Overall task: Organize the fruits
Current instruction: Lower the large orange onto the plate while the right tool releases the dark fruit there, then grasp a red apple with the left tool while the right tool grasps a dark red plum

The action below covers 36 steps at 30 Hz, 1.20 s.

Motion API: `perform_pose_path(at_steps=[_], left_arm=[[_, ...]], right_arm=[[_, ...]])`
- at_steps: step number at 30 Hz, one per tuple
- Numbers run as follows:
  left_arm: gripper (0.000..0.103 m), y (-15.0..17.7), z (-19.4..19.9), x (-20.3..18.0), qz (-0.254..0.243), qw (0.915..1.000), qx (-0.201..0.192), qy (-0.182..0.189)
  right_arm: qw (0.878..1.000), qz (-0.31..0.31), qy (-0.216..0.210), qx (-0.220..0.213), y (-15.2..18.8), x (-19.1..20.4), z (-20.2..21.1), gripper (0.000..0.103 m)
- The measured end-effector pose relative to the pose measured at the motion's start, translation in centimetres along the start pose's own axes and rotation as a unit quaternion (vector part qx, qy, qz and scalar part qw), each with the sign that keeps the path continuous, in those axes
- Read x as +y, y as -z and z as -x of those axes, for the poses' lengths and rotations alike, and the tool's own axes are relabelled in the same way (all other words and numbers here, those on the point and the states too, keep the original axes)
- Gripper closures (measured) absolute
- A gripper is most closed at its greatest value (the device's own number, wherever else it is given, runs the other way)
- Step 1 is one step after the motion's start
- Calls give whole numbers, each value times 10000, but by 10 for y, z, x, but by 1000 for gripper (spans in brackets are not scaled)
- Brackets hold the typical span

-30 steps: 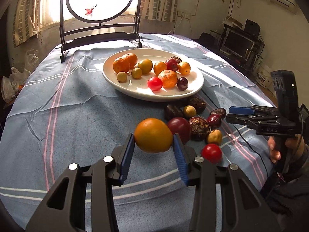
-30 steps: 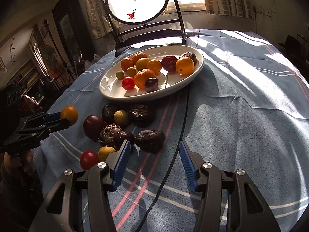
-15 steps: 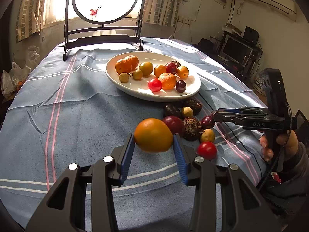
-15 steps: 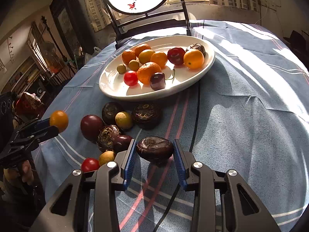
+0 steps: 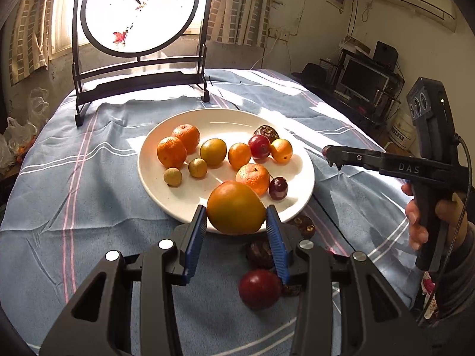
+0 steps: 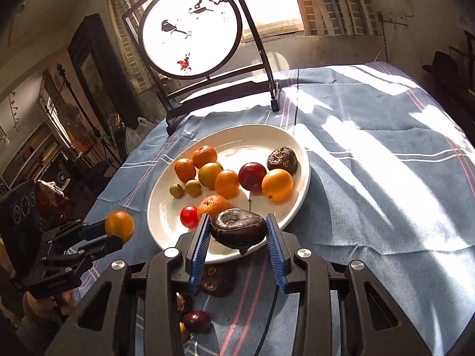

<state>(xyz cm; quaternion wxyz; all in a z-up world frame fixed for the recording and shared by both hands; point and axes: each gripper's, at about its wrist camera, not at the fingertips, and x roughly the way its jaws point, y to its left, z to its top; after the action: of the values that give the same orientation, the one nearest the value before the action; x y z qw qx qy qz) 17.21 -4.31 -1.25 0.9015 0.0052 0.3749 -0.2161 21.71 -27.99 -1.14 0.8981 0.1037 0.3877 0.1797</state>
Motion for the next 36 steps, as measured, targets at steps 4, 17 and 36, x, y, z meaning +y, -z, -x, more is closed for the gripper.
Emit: perform_pose_path(at_steps=[4,17,36], left_arm=[[54,-14,-24,5,67,9998,94,-168],[37,48,25,-2,12,9999,157,-40],[37,82,23,-15,-189,9988,423,-142]], right_arm=[[9999,50,142,8,-10,2,-17,58],[9967,646,-117,474,78,24,22,51],[9920,611,-420,1023,97,42,-14,74]])
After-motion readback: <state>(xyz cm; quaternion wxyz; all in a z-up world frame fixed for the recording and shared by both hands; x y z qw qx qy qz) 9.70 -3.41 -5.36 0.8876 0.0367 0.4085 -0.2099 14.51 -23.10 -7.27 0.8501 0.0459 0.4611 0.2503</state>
